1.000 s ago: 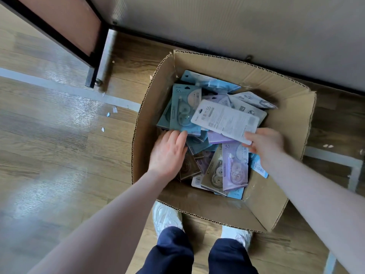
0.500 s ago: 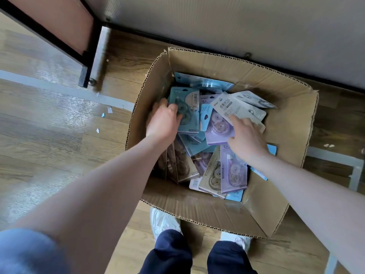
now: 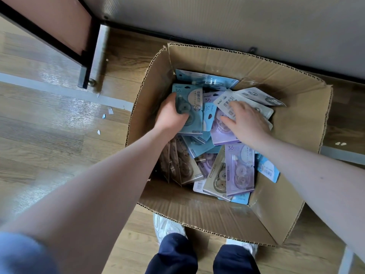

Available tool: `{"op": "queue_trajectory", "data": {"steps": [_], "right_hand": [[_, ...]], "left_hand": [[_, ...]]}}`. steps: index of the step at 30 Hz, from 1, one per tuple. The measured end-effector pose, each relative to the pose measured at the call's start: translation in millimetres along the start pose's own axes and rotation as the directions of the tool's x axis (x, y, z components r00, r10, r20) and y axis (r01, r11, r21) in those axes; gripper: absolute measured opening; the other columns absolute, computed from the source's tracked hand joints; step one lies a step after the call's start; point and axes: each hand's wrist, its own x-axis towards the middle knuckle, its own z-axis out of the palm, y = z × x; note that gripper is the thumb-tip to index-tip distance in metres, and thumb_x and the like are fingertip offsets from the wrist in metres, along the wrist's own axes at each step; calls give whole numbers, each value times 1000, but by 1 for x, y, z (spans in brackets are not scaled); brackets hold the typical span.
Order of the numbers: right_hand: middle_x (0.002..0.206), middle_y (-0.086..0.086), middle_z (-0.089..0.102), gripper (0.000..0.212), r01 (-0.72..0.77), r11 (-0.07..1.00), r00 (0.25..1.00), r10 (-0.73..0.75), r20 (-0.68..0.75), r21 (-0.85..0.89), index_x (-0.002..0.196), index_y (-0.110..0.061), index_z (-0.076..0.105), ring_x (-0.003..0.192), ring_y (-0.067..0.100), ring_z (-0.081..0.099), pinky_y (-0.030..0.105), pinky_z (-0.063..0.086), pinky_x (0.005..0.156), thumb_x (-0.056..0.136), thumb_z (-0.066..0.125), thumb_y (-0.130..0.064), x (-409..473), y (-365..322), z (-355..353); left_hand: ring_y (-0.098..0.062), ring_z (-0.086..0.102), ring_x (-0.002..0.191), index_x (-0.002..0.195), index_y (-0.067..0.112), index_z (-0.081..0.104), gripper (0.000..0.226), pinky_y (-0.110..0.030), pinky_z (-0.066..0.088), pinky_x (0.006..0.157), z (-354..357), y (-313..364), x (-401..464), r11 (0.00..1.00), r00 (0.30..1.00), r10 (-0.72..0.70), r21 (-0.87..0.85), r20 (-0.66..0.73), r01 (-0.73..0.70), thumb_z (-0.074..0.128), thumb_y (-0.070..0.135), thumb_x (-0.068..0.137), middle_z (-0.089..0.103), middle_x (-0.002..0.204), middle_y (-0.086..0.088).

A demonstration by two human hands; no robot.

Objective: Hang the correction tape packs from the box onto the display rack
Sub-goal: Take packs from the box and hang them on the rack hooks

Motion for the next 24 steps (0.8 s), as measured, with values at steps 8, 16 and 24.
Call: {"op": "queue_trajectory", "data": {"steps": [8, 16, 24], "right_hand": [[99, 19, 62, 35, 48, 974, 996, -64, -66, -222, 122, -5, 43, 87, 37, 60, 33, 30, 59, 99, 41, -31, 9, -6, 0], [99, 16, 57, 67, 83, 917, 981, -144, -129, -391, 147, -22, 17, 79, 35, 60, 30, 26, 48, 89, 43, 2, -7, -5, -15], [110, 14, 56, 48, 38, 931, 988, -89, -125, -363, 131, -16, 39, 86, 37, 61, 32, 32, 56, 88, 43, 3, -25, 8, -39]], "left_hand": [[-22, 46, 123, 140, 11, 31, 81, -36, 42, 100, -1, 7, 14, 995, 996, -90, -44, -19, 89, 78, 13, 73, 49, 132, -7], [-21, 41, 127, 148, 25, 6, 116, -43, 44, 100, -6, 10, 5, 978, 983, -158, -122, 92, 169, 81, 0, 63, 42, 135, -5], [-21, 39, 127, 147, 30, 0, 125, -41, 45, 98, -16, 7, -21, 983, 962, -165, -48, 218, 180, 81, -4, 59, 38, 139, -1]]}}
